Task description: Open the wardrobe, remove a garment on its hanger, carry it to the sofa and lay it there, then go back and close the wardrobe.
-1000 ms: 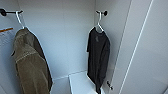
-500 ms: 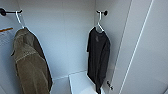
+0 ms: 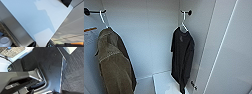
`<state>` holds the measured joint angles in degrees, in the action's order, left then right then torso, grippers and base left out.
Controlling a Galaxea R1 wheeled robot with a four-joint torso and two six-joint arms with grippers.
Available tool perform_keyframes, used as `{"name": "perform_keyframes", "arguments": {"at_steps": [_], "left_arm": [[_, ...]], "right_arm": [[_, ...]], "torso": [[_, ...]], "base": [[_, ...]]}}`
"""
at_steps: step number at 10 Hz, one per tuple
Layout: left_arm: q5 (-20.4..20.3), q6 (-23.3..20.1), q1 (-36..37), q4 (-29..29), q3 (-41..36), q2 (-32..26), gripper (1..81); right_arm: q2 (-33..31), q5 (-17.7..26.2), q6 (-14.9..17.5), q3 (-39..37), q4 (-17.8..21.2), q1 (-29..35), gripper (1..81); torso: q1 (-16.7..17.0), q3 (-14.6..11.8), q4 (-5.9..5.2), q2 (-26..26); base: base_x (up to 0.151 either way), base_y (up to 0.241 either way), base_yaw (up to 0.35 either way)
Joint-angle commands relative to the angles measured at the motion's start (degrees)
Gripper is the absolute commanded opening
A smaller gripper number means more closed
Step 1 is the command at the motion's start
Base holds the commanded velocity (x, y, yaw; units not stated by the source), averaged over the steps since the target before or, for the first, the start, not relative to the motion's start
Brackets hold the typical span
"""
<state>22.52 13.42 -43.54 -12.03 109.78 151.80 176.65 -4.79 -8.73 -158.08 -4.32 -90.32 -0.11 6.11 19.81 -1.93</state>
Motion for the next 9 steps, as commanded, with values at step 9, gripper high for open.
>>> {"name": "perform_keyframes", "arguments": {"at_steps": [9], "left_arm": [[2.3, 30.2, 38.6, 1.0, -6.8, 3.9, 81.1]], "right_arm": [[0.2, 3.1, 0.1, 0.6, 0.1, 2.1, 81.1]], "torso": [[0.0, 0.0, 0.00, 0.1]], "base": [[0.000, 0.000, 0.000]]}}
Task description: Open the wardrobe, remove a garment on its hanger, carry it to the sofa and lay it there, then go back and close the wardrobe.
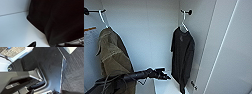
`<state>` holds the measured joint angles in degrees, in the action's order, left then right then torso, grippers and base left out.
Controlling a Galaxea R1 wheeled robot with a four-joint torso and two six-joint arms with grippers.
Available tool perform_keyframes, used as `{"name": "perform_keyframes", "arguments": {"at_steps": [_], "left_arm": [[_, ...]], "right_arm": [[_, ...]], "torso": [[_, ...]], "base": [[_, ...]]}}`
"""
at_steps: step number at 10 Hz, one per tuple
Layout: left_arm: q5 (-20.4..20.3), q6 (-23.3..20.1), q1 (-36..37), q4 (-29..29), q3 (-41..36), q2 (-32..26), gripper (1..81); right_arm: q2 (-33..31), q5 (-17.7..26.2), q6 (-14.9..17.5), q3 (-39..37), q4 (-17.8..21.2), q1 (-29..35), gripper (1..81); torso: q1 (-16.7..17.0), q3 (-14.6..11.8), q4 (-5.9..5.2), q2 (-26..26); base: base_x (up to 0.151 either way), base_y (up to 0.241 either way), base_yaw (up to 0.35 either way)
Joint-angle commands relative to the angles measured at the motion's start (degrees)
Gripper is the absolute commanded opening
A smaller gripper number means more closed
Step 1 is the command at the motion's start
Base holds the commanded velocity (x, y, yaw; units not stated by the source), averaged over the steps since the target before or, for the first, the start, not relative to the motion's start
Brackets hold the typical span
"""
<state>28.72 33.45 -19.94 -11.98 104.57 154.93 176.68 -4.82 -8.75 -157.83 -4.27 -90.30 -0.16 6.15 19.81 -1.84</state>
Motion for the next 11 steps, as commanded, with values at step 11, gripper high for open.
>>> {"name": "perform_keyframes", "arguments": {"at_steps": [11], "left_arm": [[-13.1, 22.6, 38.9, 10.8, -2.6, 2.2, 81.1]], "right_arm": [[0.9, 2.3, 0.1, 1.6, -0.5, 1.6, 81.1]], "torso": [[0.0, 0.1, 4.98, 0.0]], "base": [[0.000, 0.000, 0.000]]}}
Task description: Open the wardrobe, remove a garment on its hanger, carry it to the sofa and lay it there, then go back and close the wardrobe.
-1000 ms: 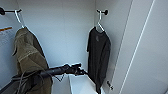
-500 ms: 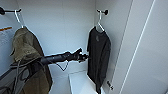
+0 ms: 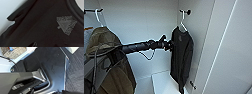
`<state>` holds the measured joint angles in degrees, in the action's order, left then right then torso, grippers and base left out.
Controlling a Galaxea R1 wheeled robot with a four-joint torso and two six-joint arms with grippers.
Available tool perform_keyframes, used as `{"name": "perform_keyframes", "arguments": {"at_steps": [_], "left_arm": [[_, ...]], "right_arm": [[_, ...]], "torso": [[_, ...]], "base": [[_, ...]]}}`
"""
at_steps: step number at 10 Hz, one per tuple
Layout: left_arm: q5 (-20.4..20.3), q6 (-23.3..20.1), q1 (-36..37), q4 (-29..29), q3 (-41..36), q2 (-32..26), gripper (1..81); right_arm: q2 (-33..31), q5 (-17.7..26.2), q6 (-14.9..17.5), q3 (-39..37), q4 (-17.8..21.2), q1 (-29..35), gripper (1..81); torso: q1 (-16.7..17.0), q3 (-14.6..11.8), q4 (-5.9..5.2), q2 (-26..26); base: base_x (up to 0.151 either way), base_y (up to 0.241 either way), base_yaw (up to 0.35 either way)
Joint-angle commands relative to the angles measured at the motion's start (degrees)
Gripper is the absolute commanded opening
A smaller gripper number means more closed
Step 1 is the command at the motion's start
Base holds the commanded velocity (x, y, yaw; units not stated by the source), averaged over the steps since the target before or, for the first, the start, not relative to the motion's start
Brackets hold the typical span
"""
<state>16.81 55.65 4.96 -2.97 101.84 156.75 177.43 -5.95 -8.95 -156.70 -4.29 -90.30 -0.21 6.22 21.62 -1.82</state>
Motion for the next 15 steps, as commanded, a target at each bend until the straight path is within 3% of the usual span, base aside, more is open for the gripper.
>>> {"name": "perform_keyframes", "arguments": {"at_steps": [1, 3, 4, 10, 15], "left_arm": [[-1.2, 0.5, 16.1, 3.0, 0.1, 0.2, 81.1], [-1.5, 0.7, 19.7, 5.4, 0.5, -0.1, 81.1], [-1.5, 1.0, 20.9, 6.2, 1.0, 0.0, 81.1], [-5.5, 1.1, 24.1, 8.5, 3.6, 1.8, 81.1], [-7.8, 1.0, 23.8, 7.9, 13.8, 9.2, 81.1]], "right_arm": [[0.1, 3.4, 0.2, 0.4, -0.4, 1.6, 81.1], [0.1, 3.5, 0.2, 0.4, -0.4, 1.6, 81.1], [0.1, 3.5, 0.2, 0.4, -0.4, 1.6, 81.1], [0.1, 4.1, 0.2, 0.3, -0.3, 1.3, 81.1], [1.2, 4.0, 0.2, 0.4, 0.0, 1.0, 81.1]], "torso": [[0.0, 0.0, -0.11, 0.0], [0.0, 0.0, 2.45, 0.0], [0.0, 0.0, 2.80, 0.0], [0.0, 0.0, 2.80, 0.0], [0.0, 0.0, 2.80, 0.0]], "base": [[0.000, 0.000, 0.000], [0.000, 0.000, 0.000], [0.000, 0.000, 0.000], [0.000, 0.000, 0.000], [0.000, 0.000, 0.000]]}}
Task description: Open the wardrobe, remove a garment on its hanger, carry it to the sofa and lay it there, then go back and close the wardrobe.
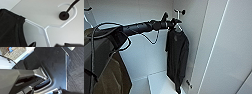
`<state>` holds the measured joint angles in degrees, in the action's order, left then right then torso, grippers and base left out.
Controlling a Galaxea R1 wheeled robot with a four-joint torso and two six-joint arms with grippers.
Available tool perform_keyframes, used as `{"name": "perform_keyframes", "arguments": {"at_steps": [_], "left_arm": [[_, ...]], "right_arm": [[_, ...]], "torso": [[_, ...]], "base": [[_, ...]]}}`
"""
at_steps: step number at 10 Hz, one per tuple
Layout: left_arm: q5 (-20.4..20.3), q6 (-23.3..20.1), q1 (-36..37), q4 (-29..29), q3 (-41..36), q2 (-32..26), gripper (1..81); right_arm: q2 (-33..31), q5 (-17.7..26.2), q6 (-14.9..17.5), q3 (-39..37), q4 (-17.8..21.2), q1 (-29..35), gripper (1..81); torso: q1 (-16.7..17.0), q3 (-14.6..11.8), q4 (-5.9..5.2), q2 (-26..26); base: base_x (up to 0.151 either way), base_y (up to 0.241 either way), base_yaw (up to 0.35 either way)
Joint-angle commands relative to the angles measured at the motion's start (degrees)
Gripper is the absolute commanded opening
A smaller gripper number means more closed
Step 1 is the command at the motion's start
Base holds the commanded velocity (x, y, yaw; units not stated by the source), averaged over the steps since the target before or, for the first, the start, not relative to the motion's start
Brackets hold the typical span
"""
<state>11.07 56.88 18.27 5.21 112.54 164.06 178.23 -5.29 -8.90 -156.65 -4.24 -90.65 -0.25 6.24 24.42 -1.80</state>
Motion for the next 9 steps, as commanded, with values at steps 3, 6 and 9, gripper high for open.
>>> {"name": "perform_keyframes", "arguments": {"at_steps": [3, 6, 9], "left_arm": [[-3.2, -0.2, 10.2, -0.3, 6.8, 4.2, 81.1], [-8.4, -0.2, 9.5, -0.5, 6.2, 5.1, 81.1], [-8.5, -0.2, 9.5, -0.5, 5.0, 5.8, 81.1]], "right_arm": [[0.3, 2.9, 0.1, 0.3, 0.0, 0.9, 81.1], [0.5, 3.0, 0.0, 0.5, 0.1, 0.9, 81.1], [0.5, 3.1, -0.1, 0.5, 0.1, 0.9, 81.1]], "torso": [[0.0, 0.0, 0.00, 0.0], [0.0, 0.0, 0.00, 0.0], [0.0, 0.0, 0.00, 0.0]], "base": [[0.000, 0.000, 0.000], [0.000, 0.000, 0.000], [0.000, 0.000, 0.000]]}}
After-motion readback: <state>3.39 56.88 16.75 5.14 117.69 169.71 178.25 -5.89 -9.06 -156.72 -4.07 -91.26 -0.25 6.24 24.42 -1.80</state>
